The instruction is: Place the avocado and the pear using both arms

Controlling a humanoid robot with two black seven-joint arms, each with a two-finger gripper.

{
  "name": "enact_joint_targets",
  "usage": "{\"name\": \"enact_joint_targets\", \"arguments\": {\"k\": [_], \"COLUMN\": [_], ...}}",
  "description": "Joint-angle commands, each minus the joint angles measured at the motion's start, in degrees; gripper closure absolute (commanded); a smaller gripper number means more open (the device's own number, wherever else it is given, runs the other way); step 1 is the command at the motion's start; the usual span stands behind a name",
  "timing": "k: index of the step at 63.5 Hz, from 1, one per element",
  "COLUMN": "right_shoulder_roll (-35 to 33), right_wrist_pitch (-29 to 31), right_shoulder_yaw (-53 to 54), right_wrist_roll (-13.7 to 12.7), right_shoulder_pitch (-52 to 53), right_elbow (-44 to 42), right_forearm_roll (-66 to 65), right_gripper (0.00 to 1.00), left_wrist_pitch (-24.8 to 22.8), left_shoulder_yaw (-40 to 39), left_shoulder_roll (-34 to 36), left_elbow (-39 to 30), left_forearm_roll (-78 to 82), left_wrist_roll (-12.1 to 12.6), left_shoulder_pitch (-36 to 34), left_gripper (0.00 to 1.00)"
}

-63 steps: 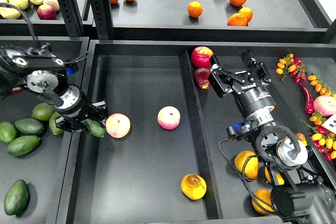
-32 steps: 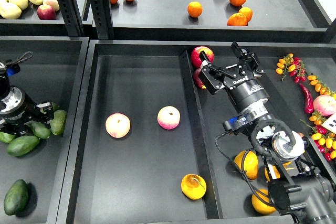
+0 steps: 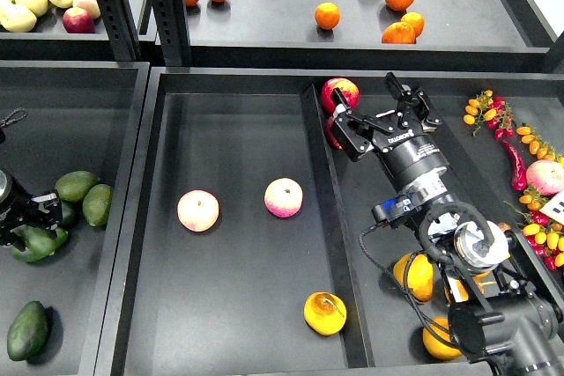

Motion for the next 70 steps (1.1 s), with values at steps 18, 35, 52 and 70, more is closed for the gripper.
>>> {"name": "enact_joint_targets", "arguments": {"k": [18, 35, 52, 70], "right_shoulder_roll": [0.00, 0.00, 0.00, 0.00], "right_wrist_pitch": [-0.17, -0.17, -0.17, -0.17], "right_shoulder_yaw": [-0.87, -1.49, -2.01, -2.19], "right_wrist_roll": [0.02, 0.02, 0.02, 0.02], "right_shoulder_pitch": [-0.18, -0.18, -0.53, -0.54], "right_elbow": [-0.17, -0.43, -0.43, -0.43], "right_forearm_roll": [-0.13, -0.13, -0.22, -0.22], "right_gripper": [0.00, 0.00, 0.00, 0.00], "left_wrist_pitch": [0.00, 0.00, 0.00, 0.00], "left_shoulder_yaw": [-2.29, -3.70, -5.72, -6.34], "left_shoulder_roll": [-0.18, -0.27, -0.27, -0.27], "left_elbow": [-0.10, -0.10, -0.02, 0.07], "left_forearm_roll": [0.15, 0.24, 0.42, 1.82], "left_wrist_roll": [0.00, 0.00, 0.00, 0.00], "left_shoulder_pitch": [3.97, 7.31, 10.30, 10.91], "left_gripper": [0.66, 0.66, 0.61, 0.52]}}
